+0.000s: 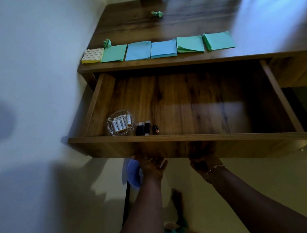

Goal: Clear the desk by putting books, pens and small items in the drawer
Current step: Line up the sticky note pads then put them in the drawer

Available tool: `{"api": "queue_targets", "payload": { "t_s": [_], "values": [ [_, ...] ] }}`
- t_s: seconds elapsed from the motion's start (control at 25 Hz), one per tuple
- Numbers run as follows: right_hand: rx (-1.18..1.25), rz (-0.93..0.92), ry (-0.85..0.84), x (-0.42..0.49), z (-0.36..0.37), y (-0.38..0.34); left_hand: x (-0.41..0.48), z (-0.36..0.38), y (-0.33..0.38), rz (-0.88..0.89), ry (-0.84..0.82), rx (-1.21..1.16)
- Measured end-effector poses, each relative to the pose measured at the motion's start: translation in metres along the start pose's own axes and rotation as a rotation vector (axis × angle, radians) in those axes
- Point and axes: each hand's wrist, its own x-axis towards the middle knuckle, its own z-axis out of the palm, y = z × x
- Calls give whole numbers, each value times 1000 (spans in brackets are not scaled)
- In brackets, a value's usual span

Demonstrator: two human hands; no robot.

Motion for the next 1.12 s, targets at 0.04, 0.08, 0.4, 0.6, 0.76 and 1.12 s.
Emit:
{"api": "queue_targets", "payload": {
  "t_s": [0.04, 0.08, 0.4, 0.6, 0.76, 1.12],
  "values": [
    [-41, -7, 12, -2, 0, 0, 1, -2, 1, 2, 1, 8],
    [-87, -17, 29, -4, 0, 1, -1, -3, 2, 12, 10, 35],
    [-445, -204, 87, -43, 34, 13, -75, 19, -4, 680, 194, 993],
    [-647, -534, -89, -82, 59, 12, -106, 41, 3, 1342, -54, 1227],
    [-821, -968, -90, -120, 65, -10, -121, 61, 26, 1539, -44, 1449],
    [-1440, -1171, 34, -112, 64, -72, -117, 99, 61, 1539, -195, 1951]
  ]
}}
